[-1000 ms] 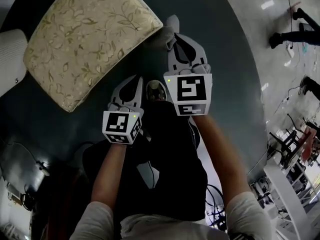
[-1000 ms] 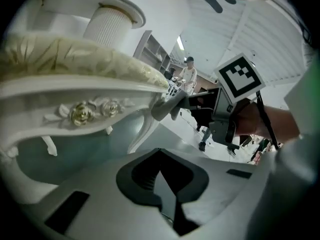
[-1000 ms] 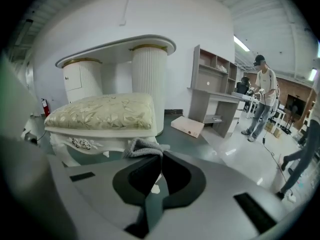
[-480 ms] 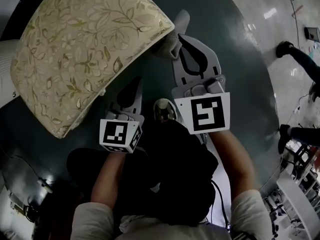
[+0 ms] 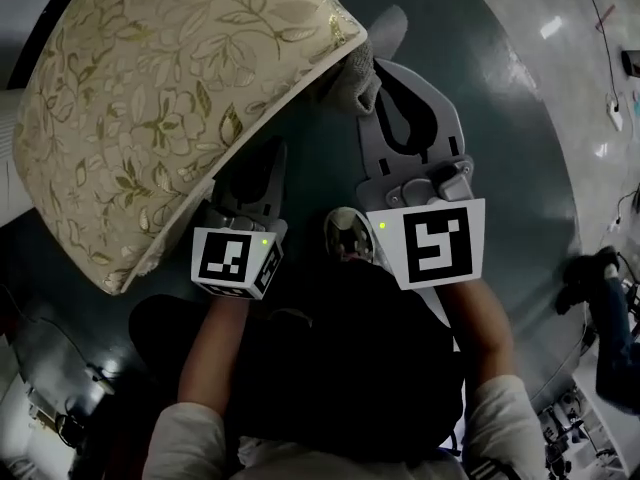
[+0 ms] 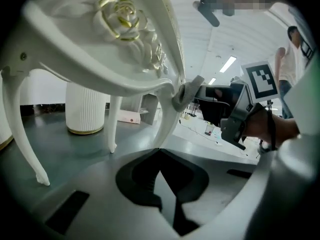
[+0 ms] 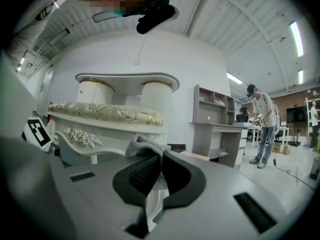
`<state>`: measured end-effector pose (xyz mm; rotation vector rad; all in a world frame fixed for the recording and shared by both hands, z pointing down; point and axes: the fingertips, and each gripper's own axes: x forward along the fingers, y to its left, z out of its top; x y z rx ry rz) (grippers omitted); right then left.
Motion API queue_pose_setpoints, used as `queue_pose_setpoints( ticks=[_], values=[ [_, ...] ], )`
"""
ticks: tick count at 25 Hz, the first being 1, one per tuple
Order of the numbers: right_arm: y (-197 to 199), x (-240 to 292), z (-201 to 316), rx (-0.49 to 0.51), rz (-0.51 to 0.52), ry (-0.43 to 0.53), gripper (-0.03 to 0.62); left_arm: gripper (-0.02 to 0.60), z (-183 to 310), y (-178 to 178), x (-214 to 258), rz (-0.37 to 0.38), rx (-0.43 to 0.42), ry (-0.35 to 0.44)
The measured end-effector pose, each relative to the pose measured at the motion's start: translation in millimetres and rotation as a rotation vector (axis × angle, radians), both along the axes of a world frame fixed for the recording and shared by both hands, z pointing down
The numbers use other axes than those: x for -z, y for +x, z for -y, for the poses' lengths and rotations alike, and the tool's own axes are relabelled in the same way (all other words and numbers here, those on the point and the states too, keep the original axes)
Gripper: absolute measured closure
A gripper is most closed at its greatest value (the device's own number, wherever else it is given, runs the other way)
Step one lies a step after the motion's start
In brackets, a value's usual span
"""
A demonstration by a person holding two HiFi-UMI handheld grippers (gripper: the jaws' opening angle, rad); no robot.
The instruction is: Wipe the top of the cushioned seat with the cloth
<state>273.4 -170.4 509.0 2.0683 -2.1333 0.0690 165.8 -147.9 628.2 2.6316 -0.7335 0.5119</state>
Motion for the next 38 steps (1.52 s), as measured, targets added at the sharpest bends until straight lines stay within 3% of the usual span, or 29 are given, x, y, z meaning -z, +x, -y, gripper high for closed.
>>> queue_pose_setpoints(
  ticks=[7,25,31,38],
  values=[
    [0,-18,-9,-0.029,0.032,0.031,0.579,0.568,11,2,-8,0.01,-0.002,0.027],
    [-10,-116,-15,-0.005,-0.005,-0.158,0.579,0.568,9,5,-39,0.052,-0.007,0.021],
    [-10,-149,-8,-0.043,0.091,-0.22,0.579,0.568,6,-3,-49,0.075,0.008,-0.002],
    [-10,-199,-7,-0.055,0.091,-0.298,0.579,0.568,-1,-8,-61,0.093,0.012,-0.031]
  ],
)
